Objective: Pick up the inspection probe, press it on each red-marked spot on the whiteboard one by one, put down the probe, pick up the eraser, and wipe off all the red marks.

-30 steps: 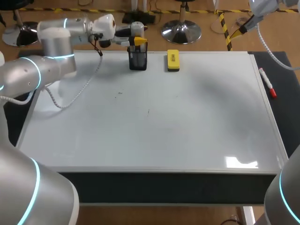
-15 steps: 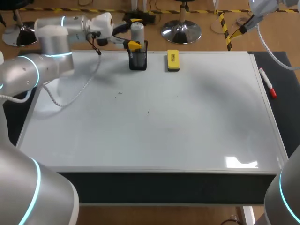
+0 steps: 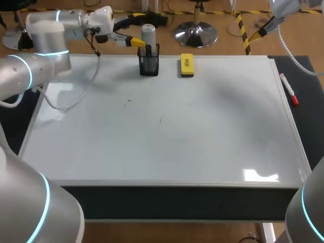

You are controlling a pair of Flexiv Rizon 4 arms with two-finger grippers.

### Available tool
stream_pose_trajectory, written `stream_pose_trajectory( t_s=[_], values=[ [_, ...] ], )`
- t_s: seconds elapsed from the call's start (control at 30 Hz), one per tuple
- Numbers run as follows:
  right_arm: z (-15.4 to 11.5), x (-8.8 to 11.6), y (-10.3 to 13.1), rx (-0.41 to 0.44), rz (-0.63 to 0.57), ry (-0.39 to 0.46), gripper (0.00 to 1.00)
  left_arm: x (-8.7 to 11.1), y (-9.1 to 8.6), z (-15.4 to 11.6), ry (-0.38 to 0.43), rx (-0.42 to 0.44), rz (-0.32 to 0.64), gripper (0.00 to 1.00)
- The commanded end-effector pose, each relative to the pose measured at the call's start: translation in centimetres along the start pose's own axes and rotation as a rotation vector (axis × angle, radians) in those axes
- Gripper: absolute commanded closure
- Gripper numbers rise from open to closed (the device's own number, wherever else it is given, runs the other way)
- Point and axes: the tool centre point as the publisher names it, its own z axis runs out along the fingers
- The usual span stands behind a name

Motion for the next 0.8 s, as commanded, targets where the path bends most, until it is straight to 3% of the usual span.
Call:
stream_pose_trajectory(
  t_s=[0.03,0.33,0.8],
  values=[
    [-0.1,0.0,0.0,0.000,-0.002,0.005,0.00,2.3,-1.5,-1.2,-0.171,-0.060,0.016,0.00],
    [-0.1,0.0,0.0,0.000,-0.002,0.005,0.00,3.3,-2.3,-3.6,-0.275,-0.099,0.034,0.00],
    [-0.1,0.0,0.0,0.000,-0.002,0.005,0.00,4.3,-2.9,-5.8,-0.332,-0.087,0.004,0.00]
  ],
)
